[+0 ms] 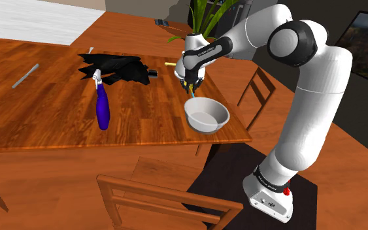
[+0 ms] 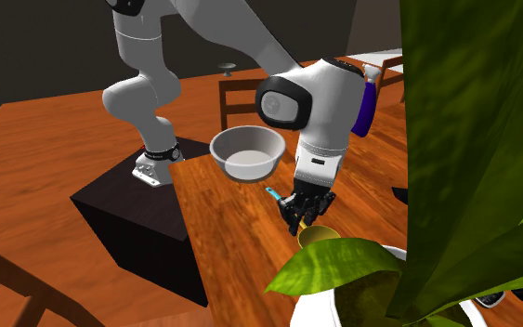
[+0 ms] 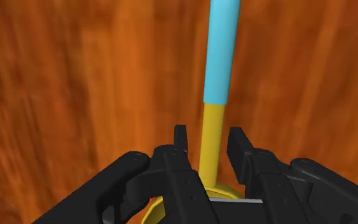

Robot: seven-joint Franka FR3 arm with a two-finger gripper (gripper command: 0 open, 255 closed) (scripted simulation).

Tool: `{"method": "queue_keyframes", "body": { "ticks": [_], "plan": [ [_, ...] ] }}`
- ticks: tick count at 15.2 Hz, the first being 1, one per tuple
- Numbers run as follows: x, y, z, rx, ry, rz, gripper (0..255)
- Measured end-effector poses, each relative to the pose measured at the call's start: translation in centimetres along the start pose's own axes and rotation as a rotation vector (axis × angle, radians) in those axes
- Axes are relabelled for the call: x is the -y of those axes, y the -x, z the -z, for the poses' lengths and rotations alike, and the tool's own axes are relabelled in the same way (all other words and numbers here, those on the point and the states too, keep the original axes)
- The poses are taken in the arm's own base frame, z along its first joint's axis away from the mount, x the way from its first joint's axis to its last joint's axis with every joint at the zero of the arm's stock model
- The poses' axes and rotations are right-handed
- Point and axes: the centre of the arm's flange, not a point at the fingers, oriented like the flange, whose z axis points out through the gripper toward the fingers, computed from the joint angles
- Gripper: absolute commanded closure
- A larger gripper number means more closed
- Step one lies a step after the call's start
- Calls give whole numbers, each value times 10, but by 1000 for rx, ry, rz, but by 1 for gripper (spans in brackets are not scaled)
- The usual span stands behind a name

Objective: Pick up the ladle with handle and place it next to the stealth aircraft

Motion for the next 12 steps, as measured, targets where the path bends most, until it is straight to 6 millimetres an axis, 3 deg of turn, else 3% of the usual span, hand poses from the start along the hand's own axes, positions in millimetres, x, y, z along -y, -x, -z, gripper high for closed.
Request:
{"method": "queue_keyframes", "body": {
  "ticks": [8, 12],
  "plan": [
    [-1, 0, -1, 2, 2, -2, 255],
    [-5, -2, 15, 2, 2, -1, 255]
  ]
}}
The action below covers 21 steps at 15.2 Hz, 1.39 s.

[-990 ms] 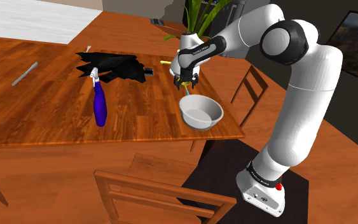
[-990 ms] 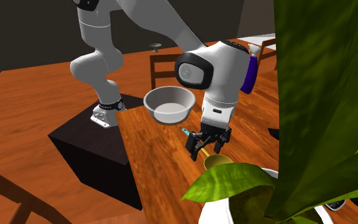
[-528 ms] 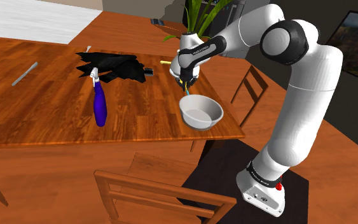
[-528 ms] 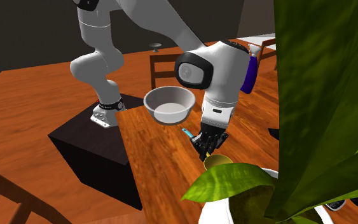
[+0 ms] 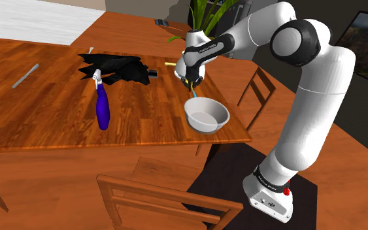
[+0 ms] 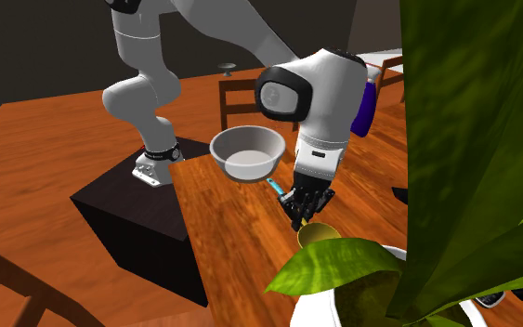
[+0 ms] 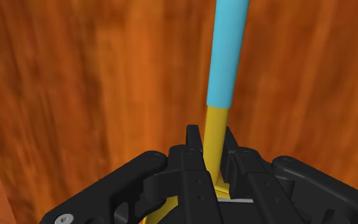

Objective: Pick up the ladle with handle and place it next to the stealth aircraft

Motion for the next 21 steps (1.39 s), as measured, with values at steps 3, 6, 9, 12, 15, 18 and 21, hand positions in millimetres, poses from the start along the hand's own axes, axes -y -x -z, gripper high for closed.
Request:
{"method": "queue_keyframes", "body": {
  "ticks": [3, 6, 9, 12, 15, 18, 21],
  "plan": [
    [-2, -2, 15, 0, 0, 0, 255],
    [-4, -2, 30, 0, 0, 0, 255],
    [-7, -4, 47, 0, 0, 0, 255],
    [-10, -6, 62, 0, 0, 0, 255],
    [-13, -7, 78, 0, 0, 0, 255],
    [-14, -8, 92, 0, 0, 0, 255],
    [-19, -9, 109, 0, 0, 0, 255]
  ]
}}
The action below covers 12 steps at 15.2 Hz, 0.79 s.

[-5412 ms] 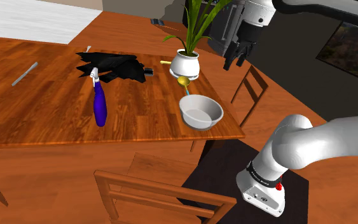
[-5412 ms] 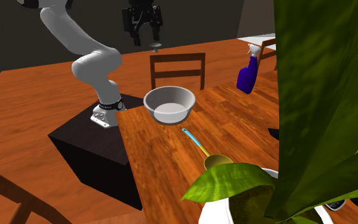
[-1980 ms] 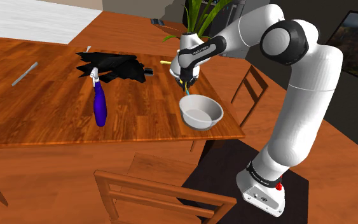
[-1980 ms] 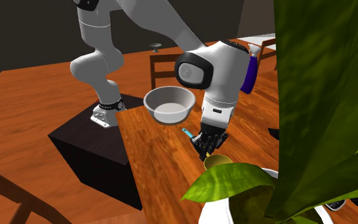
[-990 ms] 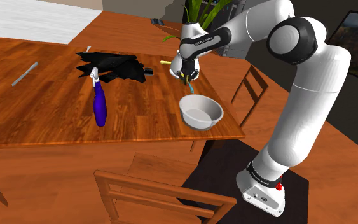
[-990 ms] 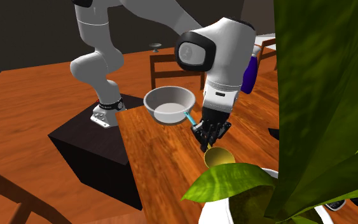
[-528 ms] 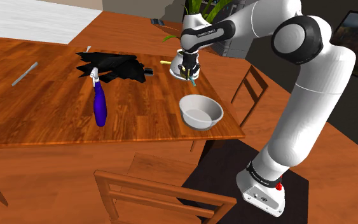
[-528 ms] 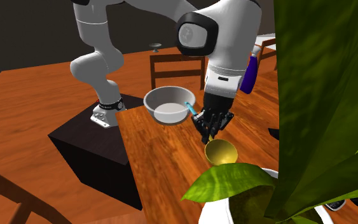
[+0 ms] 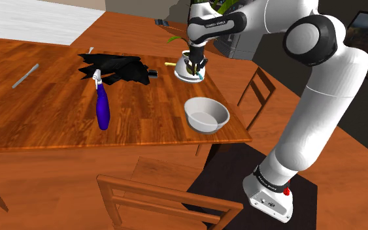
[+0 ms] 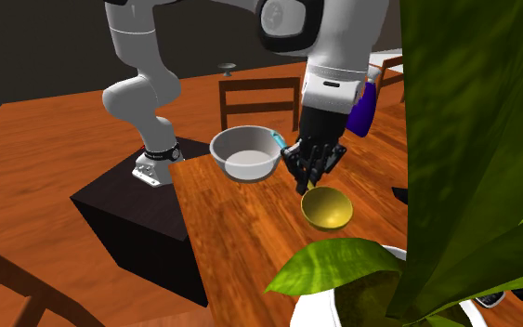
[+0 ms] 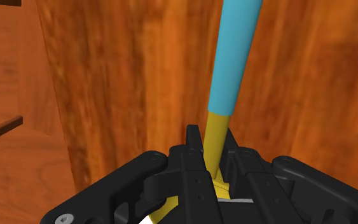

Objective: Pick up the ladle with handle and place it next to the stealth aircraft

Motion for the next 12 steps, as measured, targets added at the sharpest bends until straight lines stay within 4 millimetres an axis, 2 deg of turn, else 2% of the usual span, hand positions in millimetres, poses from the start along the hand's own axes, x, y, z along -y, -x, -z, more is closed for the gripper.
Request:
{"method": "queue_keyframes", "body": {
  "ticks": [7, 9, 12],
  "plan": [
    [-4, -3, 34, 0, 0, 0, 255],
    [8, -7, 39, 0, 0, 0, 255],
    [44, -14, 45, 0, 1, 0, 255]
  ]
}}
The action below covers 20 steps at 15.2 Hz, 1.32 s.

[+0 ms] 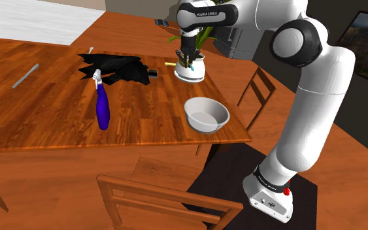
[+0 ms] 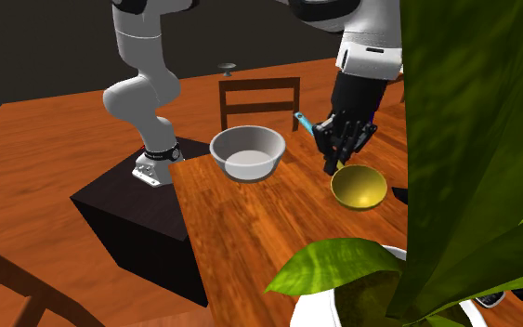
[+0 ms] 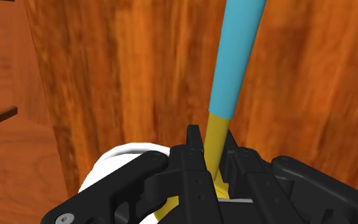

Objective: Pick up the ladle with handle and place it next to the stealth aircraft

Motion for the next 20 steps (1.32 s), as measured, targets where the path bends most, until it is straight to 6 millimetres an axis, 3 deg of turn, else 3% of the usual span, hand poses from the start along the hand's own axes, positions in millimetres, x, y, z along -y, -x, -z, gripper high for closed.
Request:
{"method": "queue_keyframes", "body": {
  "ticks": [5, 7, 20],
  "plan": [
    [64, -16, 15, 0, 0, 1, 255],
    [77, -15, 7, 1, 0, 0, 255],
    [93, -8, -57, 0, 0, 0, 255]
  ]
}}
